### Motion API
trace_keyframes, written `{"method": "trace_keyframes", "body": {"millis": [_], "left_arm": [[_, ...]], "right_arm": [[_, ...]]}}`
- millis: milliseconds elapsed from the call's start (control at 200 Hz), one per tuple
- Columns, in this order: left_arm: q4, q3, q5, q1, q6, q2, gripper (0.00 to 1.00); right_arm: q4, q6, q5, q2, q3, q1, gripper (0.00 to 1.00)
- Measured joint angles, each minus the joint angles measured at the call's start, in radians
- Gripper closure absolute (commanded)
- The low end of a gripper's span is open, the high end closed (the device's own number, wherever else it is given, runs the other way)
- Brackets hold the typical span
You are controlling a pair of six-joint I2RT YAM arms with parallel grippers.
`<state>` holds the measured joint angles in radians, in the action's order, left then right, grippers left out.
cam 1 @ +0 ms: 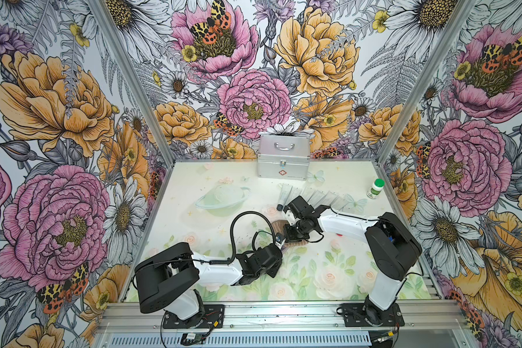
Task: Wipe the surface of the toothpaste tube
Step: Wipe the dirt from the toothpaste tube.
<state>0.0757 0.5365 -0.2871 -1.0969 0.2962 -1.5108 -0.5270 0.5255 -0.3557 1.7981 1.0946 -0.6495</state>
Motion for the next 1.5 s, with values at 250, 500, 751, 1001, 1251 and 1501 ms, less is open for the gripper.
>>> {"method": "trace_keyframes", "body": {"millis": [250,500,751,1001,1251,1501], "left_arm": [[0.000,-0.001,0.011,0.007,0.000,0.005,0.72],[-0.003,-0.001,0.014,0.009,0.000,0.006,0.72],[-0.019,-0.001,0.014,0.009,0.000,0.012,0.72],[-0.019,-0.001,0.014,0.009,0.000,0.012,0.73],[-0.019,-0.001,0.014,0.009,0.000,0.012,0.73],[-0.019,-0.002,0.014,0.009,0.000,0.014,0.73]], "right_arm": [[0.012,-0.027,0.021,0.021,-0.008,0.104,1.00],[0.012,-0.030,0.039,0.028,-0.007,0.114,1.00],[0.013,-0.010,0.065,-0.017,-0.027,0.023,1.00],[0.024,0.032,0.063,-0.055,-0.058,-0.053,1.00],[0.029,0.030,0.053,-0.051,-0.063,-0.044,1.00],[0.030,-0.005,0.027,-0.033,-0.061,0.031,1.00]]}}
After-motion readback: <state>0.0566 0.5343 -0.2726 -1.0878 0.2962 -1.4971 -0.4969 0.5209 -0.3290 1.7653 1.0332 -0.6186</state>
